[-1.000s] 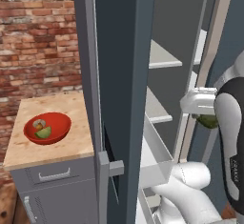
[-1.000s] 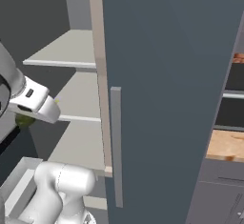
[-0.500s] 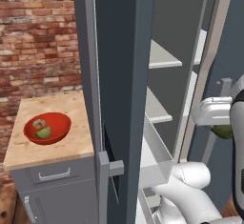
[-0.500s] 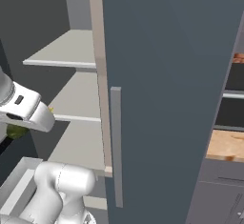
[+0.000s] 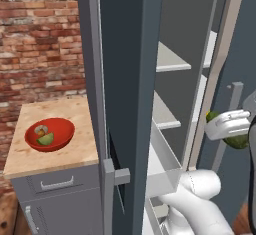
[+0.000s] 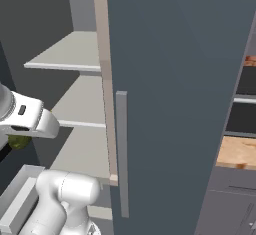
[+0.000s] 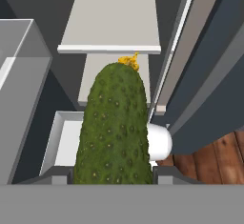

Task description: Take the cucumber, mushroom, and lemon wedge from the freezer and place them in the bowl on the counter.

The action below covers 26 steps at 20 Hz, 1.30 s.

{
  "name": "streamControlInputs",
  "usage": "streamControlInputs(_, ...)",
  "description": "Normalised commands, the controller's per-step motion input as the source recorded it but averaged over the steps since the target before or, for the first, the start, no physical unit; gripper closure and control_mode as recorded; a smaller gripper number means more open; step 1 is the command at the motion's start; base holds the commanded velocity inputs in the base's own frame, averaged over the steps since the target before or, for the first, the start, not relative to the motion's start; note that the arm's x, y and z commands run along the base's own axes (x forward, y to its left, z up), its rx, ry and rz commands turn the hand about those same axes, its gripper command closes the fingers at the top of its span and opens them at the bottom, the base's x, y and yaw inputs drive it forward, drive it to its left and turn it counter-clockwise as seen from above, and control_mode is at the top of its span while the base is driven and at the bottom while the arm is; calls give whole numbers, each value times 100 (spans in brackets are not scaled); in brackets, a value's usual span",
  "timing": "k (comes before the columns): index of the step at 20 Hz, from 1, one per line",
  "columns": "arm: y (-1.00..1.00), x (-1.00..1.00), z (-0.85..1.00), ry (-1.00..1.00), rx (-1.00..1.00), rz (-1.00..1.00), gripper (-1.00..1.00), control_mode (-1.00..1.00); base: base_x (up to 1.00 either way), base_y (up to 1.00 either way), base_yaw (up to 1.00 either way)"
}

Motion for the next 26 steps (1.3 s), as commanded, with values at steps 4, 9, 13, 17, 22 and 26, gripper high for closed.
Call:
streamControlInputs(4,0,0,0,-1,0,1,100,100,0,0,0)
streamControlInputs(9,0,0,0,0,0,0,100,100,-83,-9,0)
streamControlInputs(13,0,0,0,0,0,0,100,100,-100,-5,-2)
streamControlInputs(17,0,0,0,0,0,0,100,100,-100,36,-1)
streamControlInputs(22,0,0,0,0,0,0,100,100,-85,93,0)
streamControlInputs(26,0,0,0,0,0,0,100,100,-53,100,0)
